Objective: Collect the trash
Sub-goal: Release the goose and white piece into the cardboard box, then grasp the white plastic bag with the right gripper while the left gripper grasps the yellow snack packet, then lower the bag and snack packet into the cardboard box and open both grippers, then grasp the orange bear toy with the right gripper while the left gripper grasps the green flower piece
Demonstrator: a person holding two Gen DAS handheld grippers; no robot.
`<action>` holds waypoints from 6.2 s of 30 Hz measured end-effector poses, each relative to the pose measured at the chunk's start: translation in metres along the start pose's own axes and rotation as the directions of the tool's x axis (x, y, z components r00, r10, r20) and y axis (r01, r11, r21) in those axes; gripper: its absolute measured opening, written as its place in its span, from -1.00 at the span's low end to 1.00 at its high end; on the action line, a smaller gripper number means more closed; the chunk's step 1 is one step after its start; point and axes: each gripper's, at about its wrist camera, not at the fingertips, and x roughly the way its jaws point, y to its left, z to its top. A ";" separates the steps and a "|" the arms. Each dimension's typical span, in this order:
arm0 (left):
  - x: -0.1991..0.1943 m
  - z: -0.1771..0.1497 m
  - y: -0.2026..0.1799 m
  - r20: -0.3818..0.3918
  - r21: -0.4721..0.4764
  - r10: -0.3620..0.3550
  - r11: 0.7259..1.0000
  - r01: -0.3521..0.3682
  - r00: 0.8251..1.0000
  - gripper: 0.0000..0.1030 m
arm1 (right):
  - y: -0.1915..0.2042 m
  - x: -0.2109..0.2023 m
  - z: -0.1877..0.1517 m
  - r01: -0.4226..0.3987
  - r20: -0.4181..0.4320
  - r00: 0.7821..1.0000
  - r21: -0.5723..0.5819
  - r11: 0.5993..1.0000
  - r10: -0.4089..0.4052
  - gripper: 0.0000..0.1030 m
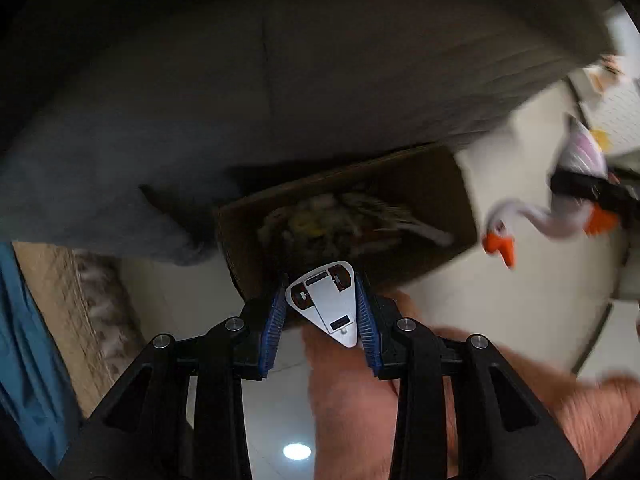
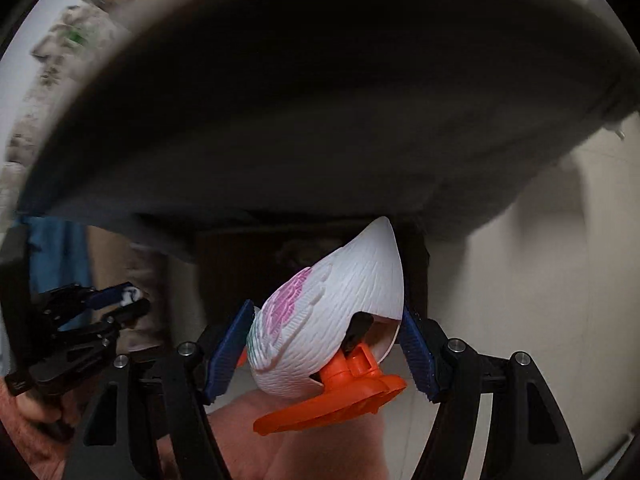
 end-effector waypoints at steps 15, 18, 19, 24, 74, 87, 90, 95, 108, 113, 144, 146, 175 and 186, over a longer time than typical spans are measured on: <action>0.130 -0.011 0.045 -0.271 -0.163 0.090 0.977 -0.138 0.958 0.46 | -0.025 0.092 0.006 0.197 -0.048 0.979 0.024 0.980 -0.196 0.77; 0.119 -0.012 0.045 -0.249 -0.160 0.088 0.978 -0.131 0.964 0.46 | -0.022 0.082 0.004 0.187 -0.054 0.981 0.028 0.982 -0.185 0.77; 0.116 -0.011 0.043 -0.244 -0.159 0.089 0.979 -0.130 0.966 0.46 | -0.020 0.074 0.005 0.176 -0.053 0.983 0.028 0.984 -0.174 0.77; 0.048 -0.010 0.028 -0.176 -0.134 0.063 0.987 -0.087 0.982 0.46 | 0.001 0.008 0.003 0.084 -0.017 0.996 -0.017 0.996 -0.084 0.77; -0.170 0.188 -0.035 0.280 0.042 0.170 0.981 -0.189 0.945 0.63 | -0.003 -0.231 0.122 -0.382 0.394 0.858 0.062 0.922 0.329 -0.14; -0.166 0.228 -0.023 0.323 0.020 0.121 0.991 -0.135 0.939 0.29 | -0.014 -0.217 0.096 -0.356 0.369 0.882 0.117 0.927 0.292 -0.10; -0.171 0.217 -0.014 0.304 0.006 0.087 0.996 -0.093 0.949 0.22 | -0.012 -0.217 0.095 -0.365 0.369 0.879 0.112 0.924 0.303 -0.09; -0.188 0.184 0.010 0.314 -0.027 0.010 1.000 -0.002 0.949 0.21 | -0.002 -0.218 0.094 -0.364 0.363 0.878 0.081 0.928 0.312 -0.09; -0.232 0.020 -0.006 0.312 0.080 -0.143 0.989 0.124 0.939 0.22 | 0.049 -0.198 0.037 -0.254 0.169 0.944 -0.170 0.952 0.283 -0.10; -0.164 -0.015 -0.003 0.166 0.040 -0.150 0.989 0.146 0.975 0.22 | 0.054 -0.132 0.008 -0.218 0.017 0.974 -0.164 0.962 0.224 -0.10; 0.051 -0.022 0.040 -0.204 -0.196 -0.004 0.980 -0.037 0.979 0.49 | 0.010 0.014 -0.002 -0.064 -0.111 0.991 0.057 0.996 0.070 0.85; 0.016 -0.020 0.035 -0.174 -0.193 -0.011 0.981 -0.023 0.985 0.49 | 0.019 -0.017 0.003 -0.088 -0.070 0.994 0.026 0.996 0.089 0.85; -0.221 0.022 0.041 0.262 -0.297 0.171 0.951 -0.090 0.950 0.62 | 0.099 -0.129 0.227 0.029 0.332 0.943 -0.084 0.996 0.000 0.23; -0.212 0.035 0.029 0.252 -0.269 0.154 0.960 -0.084 0.955 0.62 | 0.084 -0.132 0.178 0.097 0.350 0.937 -0.236 0.967 -0.008 0.15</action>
